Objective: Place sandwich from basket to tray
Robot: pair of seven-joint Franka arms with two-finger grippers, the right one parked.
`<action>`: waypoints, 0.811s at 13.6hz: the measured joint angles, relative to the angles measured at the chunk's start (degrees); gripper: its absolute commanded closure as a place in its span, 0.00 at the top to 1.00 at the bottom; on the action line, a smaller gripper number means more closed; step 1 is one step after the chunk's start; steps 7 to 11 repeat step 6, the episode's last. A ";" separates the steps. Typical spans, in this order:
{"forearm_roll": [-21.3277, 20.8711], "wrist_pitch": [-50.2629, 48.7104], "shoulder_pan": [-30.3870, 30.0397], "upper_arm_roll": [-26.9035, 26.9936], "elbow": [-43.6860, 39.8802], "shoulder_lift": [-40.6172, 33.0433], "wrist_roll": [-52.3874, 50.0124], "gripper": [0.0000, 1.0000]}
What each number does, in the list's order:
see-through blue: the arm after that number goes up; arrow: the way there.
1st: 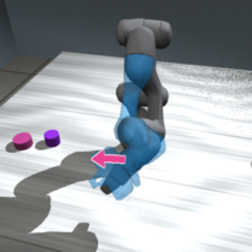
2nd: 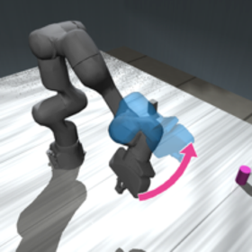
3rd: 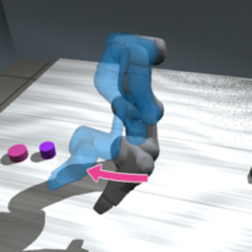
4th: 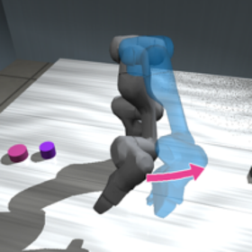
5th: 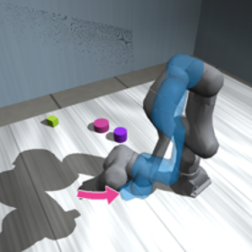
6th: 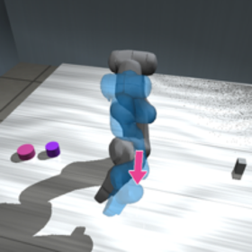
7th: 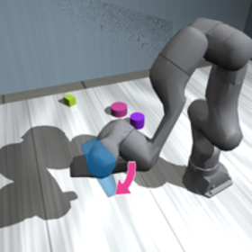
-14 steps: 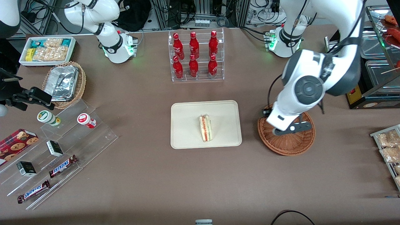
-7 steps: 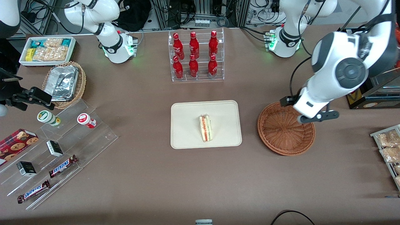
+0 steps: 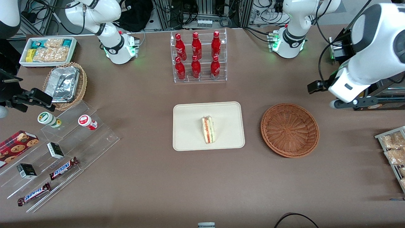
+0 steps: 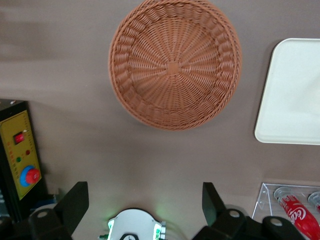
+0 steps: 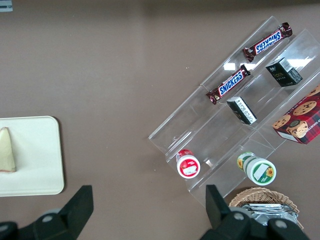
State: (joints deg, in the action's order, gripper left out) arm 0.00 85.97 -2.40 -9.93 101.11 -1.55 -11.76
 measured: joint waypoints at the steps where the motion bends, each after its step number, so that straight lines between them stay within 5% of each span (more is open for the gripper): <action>1: 0.00 -0.57 -1.46 -0.88 0.00 -0.77 0.37 1.00; 11: 0.00 -3.88 -4.64 -1.17 -2.29 -3.27 5.11 1.00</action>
